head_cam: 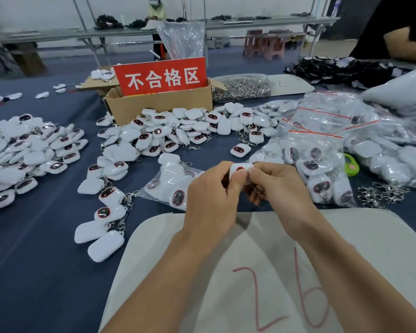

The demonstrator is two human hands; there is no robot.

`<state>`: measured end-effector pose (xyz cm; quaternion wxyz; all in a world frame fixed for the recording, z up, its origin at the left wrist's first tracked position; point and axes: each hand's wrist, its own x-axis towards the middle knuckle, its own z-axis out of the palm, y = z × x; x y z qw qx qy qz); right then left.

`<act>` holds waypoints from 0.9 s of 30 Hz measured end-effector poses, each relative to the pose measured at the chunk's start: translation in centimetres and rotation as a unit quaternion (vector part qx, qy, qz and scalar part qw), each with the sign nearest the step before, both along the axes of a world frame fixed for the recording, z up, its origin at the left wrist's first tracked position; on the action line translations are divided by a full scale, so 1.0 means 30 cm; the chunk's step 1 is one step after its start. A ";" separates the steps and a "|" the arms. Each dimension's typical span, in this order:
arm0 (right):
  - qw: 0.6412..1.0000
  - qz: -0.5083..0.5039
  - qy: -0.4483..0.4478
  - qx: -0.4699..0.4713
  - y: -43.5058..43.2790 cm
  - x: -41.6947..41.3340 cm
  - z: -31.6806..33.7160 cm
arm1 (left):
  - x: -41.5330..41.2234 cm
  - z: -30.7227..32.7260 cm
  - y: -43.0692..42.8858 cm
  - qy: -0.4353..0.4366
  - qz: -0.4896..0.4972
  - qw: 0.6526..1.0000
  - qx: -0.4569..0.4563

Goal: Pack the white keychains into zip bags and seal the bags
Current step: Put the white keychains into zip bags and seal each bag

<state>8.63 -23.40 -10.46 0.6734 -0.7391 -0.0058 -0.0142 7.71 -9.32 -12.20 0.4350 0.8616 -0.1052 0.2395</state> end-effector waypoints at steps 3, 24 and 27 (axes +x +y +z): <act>1.000 -0.002 0.000 -0.011 -0.002 0.001 -0.001 | 0.001 -0.002 -0.005 -0.005 -0.005 1.000 -0.005; 0.997 -0.064 -0.017 0.043 -0.025 0.010 -0.002 | 0.015 -0.009 -0.006 0.055 -0.023 0.998 -0.016; 0.997 -0.039 -0.057 0.041 -0.036 0.008 0.001 | 0.018 -0.006 -0.002 0.051 -0.032 0.998 -0.018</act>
